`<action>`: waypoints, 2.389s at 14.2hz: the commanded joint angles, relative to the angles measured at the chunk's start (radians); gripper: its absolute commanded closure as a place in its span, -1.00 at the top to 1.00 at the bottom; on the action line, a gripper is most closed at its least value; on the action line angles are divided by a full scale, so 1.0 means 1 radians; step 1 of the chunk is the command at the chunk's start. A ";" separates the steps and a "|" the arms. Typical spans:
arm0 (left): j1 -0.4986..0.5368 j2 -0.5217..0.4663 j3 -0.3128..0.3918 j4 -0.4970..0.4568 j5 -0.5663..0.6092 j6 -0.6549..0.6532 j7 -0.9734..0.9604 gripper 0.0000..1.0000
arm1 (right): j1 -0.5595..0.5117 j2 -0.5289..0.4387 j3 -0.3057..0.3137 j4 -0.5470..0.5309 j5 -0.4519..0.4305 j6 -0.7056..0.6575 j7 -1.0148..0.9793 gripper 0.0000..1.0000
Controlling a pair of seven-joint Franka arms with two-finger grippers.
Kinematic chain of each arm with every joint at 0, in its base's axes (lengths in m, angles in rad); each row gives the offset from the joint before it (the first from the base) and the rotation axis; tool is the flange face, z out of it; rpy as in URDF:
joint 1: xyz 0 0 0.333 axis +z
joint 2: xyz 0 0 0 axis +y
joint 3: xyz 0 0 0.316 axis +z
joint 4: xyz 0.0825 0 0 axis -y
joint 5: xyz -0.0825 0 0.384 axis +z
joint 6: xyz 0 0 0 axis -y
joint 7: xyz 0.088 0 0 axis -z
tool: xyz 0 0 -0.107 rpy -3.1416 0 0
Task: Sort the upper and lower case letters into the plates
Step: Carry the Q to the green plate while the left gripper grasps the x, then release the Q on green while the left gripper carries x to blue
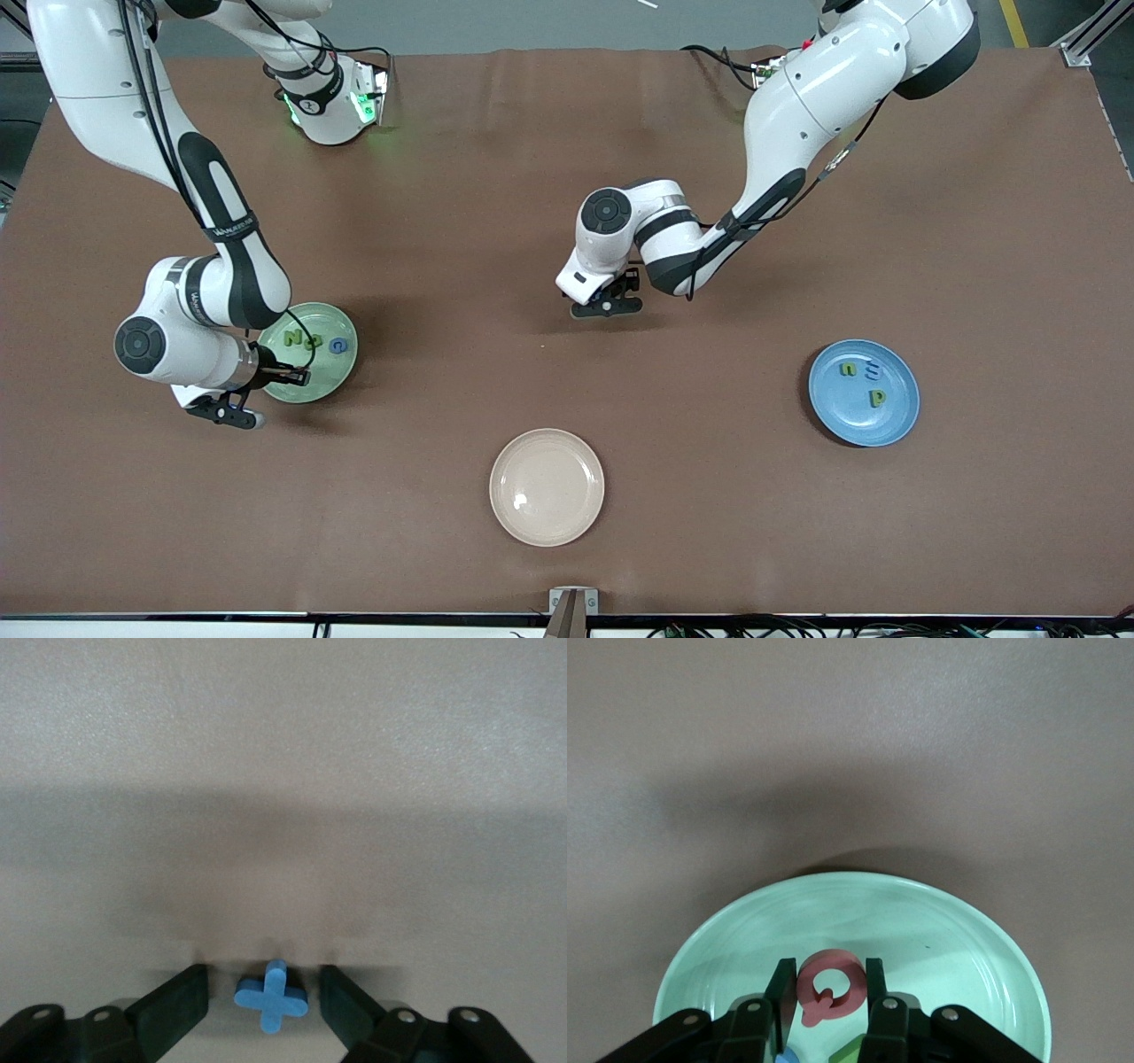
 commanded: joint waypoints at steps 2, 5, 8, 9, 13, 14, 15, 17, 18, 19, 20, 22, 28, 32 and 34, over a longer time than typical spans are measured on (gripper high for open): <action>0.002 -0.017 0.010 -0.009 0.003 0.009 -0.019 -0.21 | -0.007 -0.018 0.011 -0.031 -0.004 0.015 -0.007 0.98; 0.002 -0.019 0.010 -0.009 0.003 0.009 -0.019 -0.42 | -0.006 -0.018 0.013 -0.031 -0.004 0.015 -0.007 1.00; 0.002 -0.026 0.010 -0.009 0.003 0.008 -0.017 -0.60 | -0.004 -0.018 0.013 -0.030 -0.004 0.015 -0.007 1.00; 0.003 -0.035 0.010 -0.007 0.003 0.003 -0.016 -0.64 | -0.004 -0.018 0.014 -0.030 -0.004 0.015 -0.007 1.00; 0.040 -0.100 -0.018 0.000 -0.005 -0.061 -0.005 -0.76 | 0.002 -0.016 0.014 -0.030 -0.004 0.026 -0.007 1.00; 0.078 -0.106 -0.054 0.003 -0.005 -0.090 -0.002 -0.78 | 0.002 -0.016 0.014 -0.030 -0.004 0.026 -0.007 1.00; 0.130 -0.112 -0.099 0.005 -0.003 -0.119 0.007 -0.81 | 0.002 -0.016 0.014 -0.030 -0.004 0.026 -0.007 1.00; 0.252 -0.115 -0.198 0.003 -0.003 -0.213 0.099 -0.81 | 0.003 -0.015 0.014 -0.030 -0.004 0.027 -0.007 1.00; 0.321 -0.114 -0.251 0.003 -0.003 -0.254 0.139 -0.81 | 0.003 -0.015 0.014 -0.030 -0.004 0.027 -0.009 1.00; 0.394 -0.114 -0.303 0.002 0.001 -0.300 0.182 -0.80 | 0.003 -0.015 0.014 -0.030 -0.004 0.026 -0.009 1.00; 0.453 -0.114 -0.341 0.000 0.003 -0.337 0.234 -0.80 | 0.003 -0.015 0.014 -0.030 -0.004 0.027 -0.009 1.00; 0.578 -0.114 -0.418 -0.003 0.004 -0.388 0.331 -0.80 | 0.006 -0.015 0.014 -0.031 -0.004 0.030 -0.009 1.00; 0.800 -0.108 -0.440 -0.029 0.067 -0.398 0.616 -0.79 | 0.008 -0.012 0.014 -0.033 -0.004 0.041 -0.009 1.00; 0.915 -0.083 -0.420 -0.075 0.167 -0.280 0.753 -0.80 | 0.009 -0.010 0.014 -0.033 -0.004 0.043 -0.009 1.00; 0.959 -0.077 -0.373 -0.098 0.176 -0.191 0.849 -0.80 | 0.009 -0.010 0.014 -0.033 -0.004 0.041 -0.009 1.00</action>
